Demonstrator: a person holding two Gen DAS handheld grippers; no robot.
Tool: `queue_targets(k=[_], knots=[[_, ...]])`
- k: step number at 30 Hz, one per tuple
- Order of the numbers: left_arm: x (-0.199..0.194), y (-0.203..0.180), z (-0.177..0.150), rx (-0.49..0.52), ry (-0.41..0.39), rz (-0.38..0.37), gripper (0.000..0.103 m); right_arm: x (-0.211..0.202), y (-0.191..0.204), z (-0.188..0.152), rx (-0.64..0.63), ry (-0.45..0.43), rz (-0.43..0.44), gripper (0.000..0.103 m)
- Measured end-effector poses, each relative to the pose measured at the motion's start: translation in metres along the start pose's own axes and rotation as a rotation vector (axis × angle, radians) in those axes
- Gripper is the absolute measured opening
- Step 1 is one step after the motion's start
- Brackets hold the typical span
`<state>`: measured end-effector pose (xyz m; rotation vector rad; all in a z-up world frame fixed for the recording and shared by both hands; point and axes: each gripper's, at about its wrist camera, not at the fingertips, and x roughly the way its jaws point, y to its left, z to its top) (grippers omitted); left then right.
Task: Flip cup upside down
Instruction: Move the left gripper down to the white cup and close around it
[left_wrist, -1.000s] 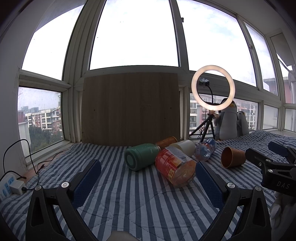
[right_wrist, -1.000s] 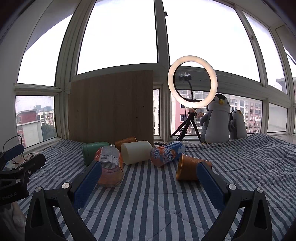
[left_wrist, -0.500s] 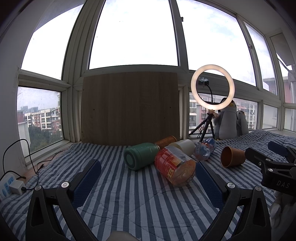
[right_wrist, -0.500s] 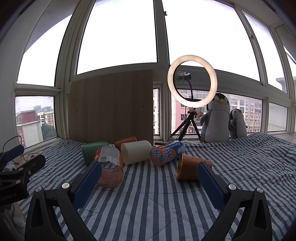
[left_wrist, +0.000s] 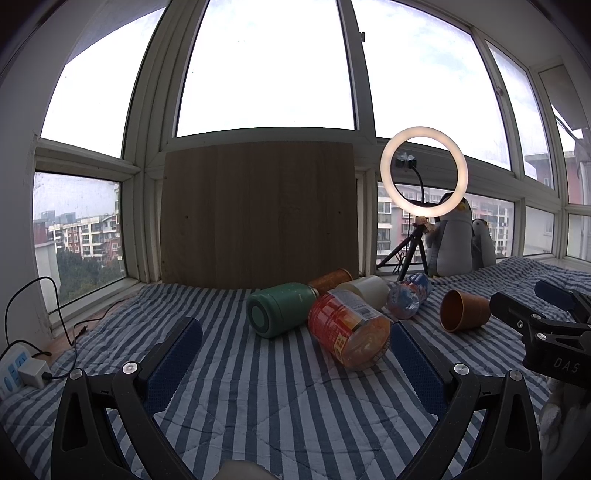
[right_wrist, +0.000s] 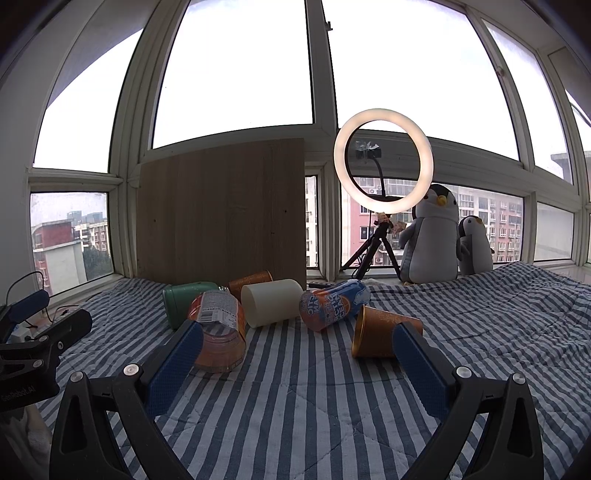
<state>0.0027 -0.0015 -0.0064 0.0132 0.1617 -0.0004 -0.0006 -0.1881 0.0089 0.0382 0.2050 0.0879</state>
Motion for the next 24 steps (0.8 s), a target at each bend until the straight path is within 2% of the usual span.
queue_targets(k=[14, 21, 24], knots=[[0.013, -0.004, -0.005, 0.008, 0.077, -0.03, 0.103, 0.004, -0.008, -0.004, 0.048, 0.029, 0.013, 0.101], [0.038, -0.013, 0.005, 0.057, 0.218, -0.117, 0.103, 0.008, -0.016, -0.002, 0.093, 0.068, 0.041, 0.101], [0.047, -0.018, 0.014, 0.108, 0.243, -0.129, 0.103, 0.014, -0.023, -0.001, 0.128, 0.102, 0.069, 0.101]])
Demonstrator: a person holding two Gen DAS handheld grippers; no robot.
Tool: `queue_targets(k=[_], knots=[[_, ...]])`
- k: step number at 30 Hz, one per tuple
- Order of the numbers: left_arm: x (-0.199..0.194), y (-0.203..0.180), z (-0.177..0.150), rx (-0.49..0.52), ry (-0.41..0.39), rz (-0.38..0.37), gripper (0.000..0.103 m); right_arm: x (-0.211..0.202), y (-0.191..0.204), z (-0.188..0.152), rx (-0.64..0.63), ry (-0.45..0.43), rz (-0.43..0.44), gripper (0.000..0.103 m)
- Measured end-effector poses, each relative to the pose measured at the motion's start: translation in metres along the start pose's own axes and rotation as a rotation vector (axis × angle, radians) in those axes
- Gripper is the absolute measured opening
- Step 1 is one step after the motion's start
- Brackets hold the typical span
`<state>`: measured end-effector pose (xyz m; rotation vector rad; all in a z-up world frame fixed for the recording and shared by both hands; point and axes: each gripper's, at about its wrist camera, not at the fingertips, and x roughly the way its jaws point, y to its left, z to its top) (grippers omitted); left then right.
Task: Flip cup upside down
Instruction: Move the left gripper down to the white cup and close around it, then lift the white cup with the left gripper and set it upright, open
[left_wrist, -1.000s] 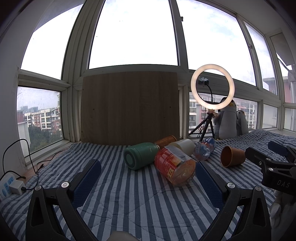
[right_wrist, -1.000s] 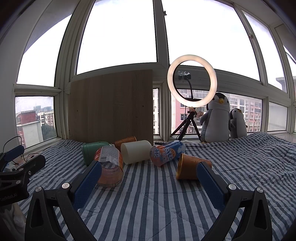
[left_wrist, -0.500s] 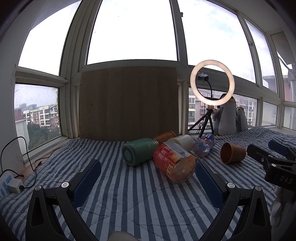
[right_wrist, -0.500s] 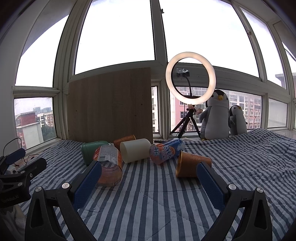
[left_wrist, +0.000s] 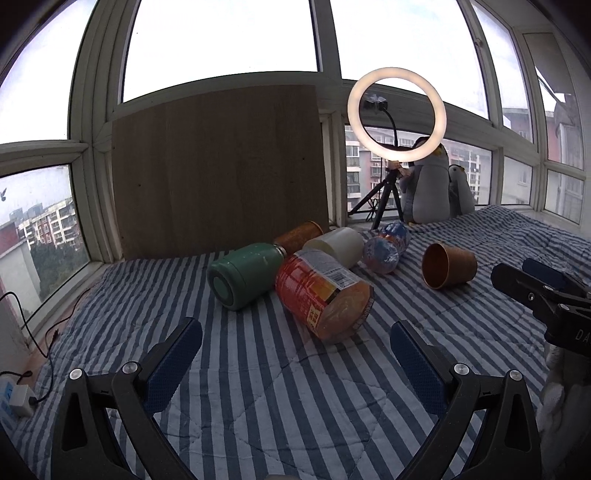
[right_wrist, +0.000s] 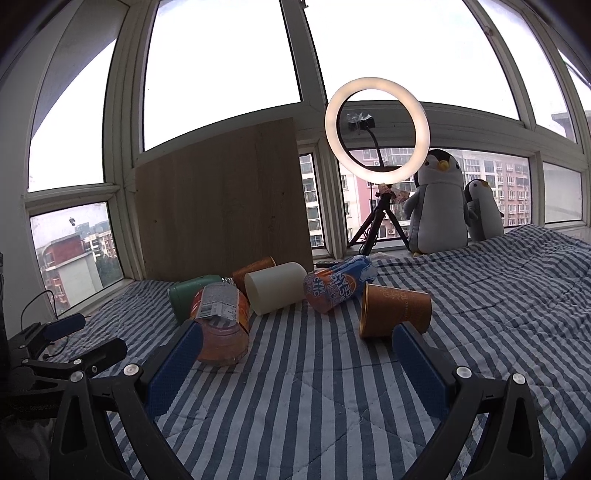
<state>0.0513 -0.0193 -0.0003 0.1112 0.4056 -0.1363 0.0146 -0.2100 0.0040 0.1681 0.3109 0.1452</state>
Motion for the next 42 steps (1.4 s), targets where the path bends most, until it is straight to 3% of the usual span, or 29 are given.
queue_targets(k=[6, 14, 18, 21, 24, 32, 38, 42], knots=[[0.025, -0.011, 0.045, 0.125, 0.07, -0.042, 0.103, 0.029, -0.026, 0.007, 0.092, 0.155, 0.037, 0.101], [0.124, -0.058, 0.118, 0.305, 0.283, -0.148, 0.103, 0.014, -0.049, 0.014, 0.048, 0.14, -0.045, 0.101], [0.181, -0.083, 0.135, 0.415, 0.363, -0.114, 0.103, 0.015, -0.057, 0.019, 0.0, 0.195, -0.063, 0.101], [0.218, -0.1, 0.138, 0.521, 0.416, -0.085, 0.103, 0.022, -0.062, 0.017, -0.048, 0.273, -0.06, 0.101], [0.252, -0.108, 0.133, 0.587, 0.49, -0.052, 0.103, 0.023, -0.071, 0.014, -0.069, 0.294, -0.073, 0.101], [0.306, -0.105, 0.132, 0.586, 0.622, -0.094, 0.099, 0.028, -0.104, 0.007, 0.02, 0.276, -0.094, 0.101], [0.336, -0.106, 0.117, 0.591, 0.717, -0.118, 0.09, 0.02, -0.105, 0.009, 0.033, 0.228, -0.099, 0.101], [0.354, -0.109, 0.103, 0.634, 0.779, -0.115, 0.09, 0.016, -0.105, 0.009, 0.042, 0.197, -0.1, 0.101]])
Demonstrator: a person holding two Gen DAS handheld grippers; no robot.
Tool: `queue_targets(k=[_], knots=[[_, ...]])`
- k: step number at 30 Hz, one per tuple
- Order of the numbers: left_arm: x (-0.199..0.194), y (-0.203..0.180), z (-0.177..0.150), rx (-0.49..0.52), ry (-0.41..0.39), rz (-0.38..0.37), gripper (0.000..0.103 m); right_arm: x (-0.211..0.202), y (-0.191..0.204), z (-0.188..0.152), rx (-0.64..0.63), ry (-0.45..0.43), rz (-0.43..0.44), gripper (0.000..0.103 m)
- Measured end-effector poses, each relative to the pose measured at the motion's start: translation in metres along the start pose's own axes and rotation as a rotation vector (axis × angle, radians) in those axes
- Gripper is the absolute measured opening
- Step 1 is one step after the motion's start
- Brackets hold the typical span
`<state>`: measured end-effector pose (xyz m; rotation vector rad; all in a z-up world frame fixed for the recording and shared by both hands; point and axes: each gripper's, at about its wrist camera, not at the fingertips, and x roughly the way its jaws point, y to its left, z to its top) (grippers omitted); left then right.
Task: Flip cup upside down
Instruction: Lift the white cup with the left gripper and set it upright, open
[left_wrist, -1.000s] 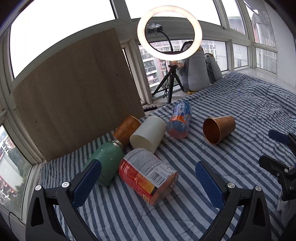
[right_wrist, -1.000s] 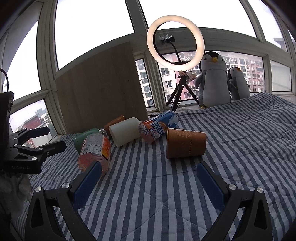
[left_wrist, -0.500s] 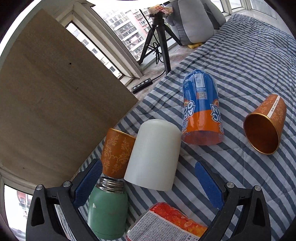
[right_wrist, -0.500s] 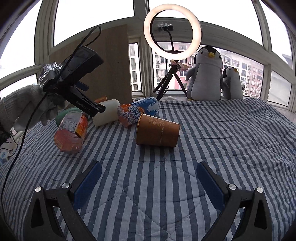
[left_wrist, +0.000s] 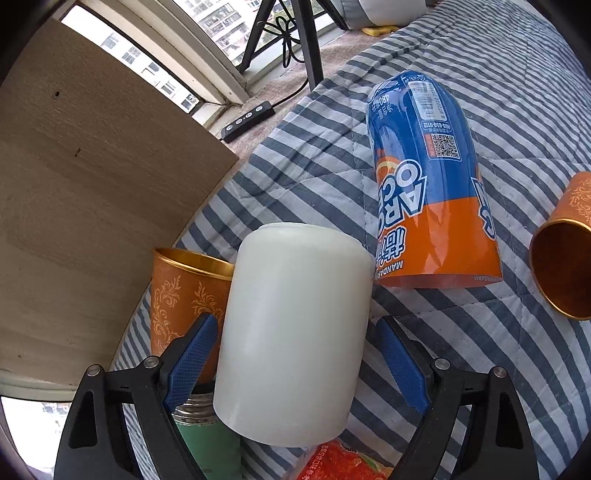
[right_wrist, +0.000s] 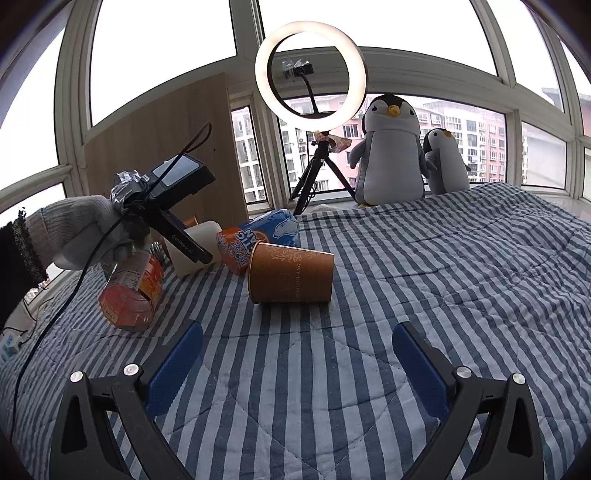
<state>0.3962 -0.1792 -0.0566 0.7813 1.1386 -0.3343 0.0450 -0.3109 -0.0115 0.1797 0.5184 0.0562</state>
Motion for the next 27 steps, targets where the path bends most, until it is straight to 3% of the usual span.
queue_targets(k=[2, 5, 9, 18, 27], knots=[[0.007, -0.001, 0.002, 0.013, 0.025, 0.016, 0.082, -0.001, -0.002, 0.0, 0.011, -0.008, 0.001, 0.101], [0.013, -0.002, 0.005, 0.025, 0.056, 0.052, 0.079, 0.0, -0.003, 0.0, 0.018, -0.006, 0.002, 0.101], [-0.005, -0.005, 0.0, 0.018, 0.014, 0.022, 0.079, 0.0, -0.003, 0.0, 0.019, -0.006, -0.004, 0.101], [-0.065, -0.004, -0.02, -0.035, -0.077, 0.052, 0.077, -0.004, -0.007, 0.001, 0.033, -0.028, -0.025, 0.101], [-0.111, -0.057, -0.061, 0.019, -0.128, -0.001, 0.077, -0.009, -0.01, 0.002, 0.042, -0.049, -0.04, 0.101]])
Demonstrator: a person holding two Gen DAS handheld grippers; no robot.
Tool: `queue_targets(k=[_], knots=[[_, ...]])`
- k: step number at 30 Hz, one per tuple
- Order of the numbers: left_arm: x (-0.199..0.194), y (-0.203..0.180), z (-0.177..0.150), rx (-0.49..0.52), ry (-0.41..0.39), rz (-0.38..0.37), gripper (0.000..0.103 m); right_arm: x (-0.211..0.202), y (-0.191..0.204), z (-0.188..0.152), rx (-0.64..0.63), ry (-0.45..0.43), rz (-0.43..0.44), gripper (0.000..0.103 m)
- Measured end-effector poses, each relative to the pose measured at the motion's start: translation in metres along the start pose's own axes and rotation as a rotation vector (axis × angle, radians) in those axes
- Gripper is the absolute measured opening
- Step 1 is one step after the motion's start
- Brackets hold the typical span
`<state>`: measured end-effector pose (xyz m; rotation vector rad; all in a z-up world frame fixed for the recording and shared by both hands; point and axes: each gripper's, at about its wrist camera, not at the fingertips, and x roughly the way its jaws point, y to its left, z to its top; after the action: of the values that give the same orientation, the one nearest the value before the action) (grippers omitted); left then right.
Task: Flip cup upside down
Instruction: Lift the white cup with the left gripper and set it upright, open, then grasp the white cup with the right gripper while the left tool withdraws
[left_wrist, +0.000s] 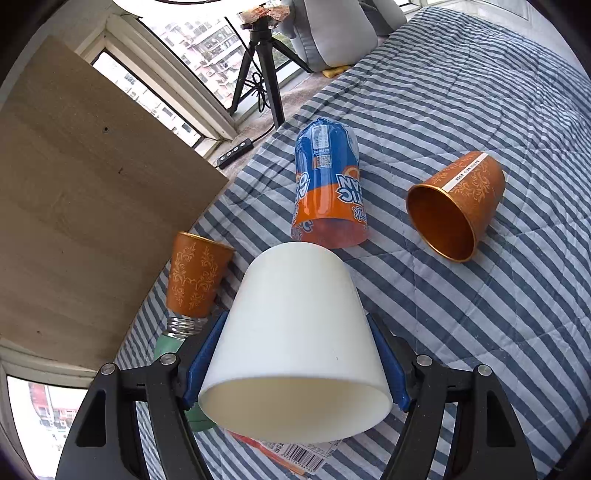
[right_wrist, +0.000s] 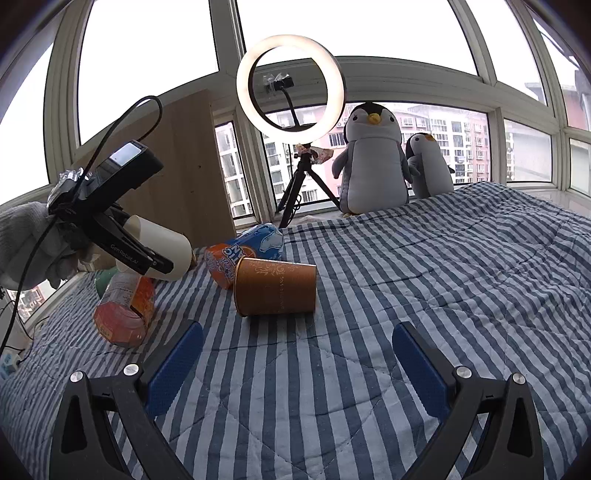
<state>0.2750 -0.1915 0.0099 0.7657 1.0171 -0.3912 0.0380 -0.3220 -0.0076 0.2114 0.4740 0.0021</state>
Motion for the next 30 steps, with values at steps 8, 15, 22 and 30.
queue_targets(k=[8, 15, 22, 30], knots=[[-0.033, -0.085, -0.052, 0.049, -0.049, -0.07, 0.077, -0.015, -0.002, -0.004, 0.002, -0.004, -0.003, 0.101], [-0.039, -0.132, -0.099, 0.018, -0.083, -0.118, 0.077, -0.026, 0.003, -0.009, -0.009, 0.038, 0.007, 0.101], [-0.082, -0.132, -0.157, -0.078, -0.216, -0.188, 0.101, -0.026, 0.015, -0.014, -0.003, 0.139, 0.057, 0.101], [-0.112, -0.099, -0.253, -0.25, -0.344, -0.198, 0.103, -0.026, 0.039, -0.02, 0.032, 0.233, 0.083, 0.101]])
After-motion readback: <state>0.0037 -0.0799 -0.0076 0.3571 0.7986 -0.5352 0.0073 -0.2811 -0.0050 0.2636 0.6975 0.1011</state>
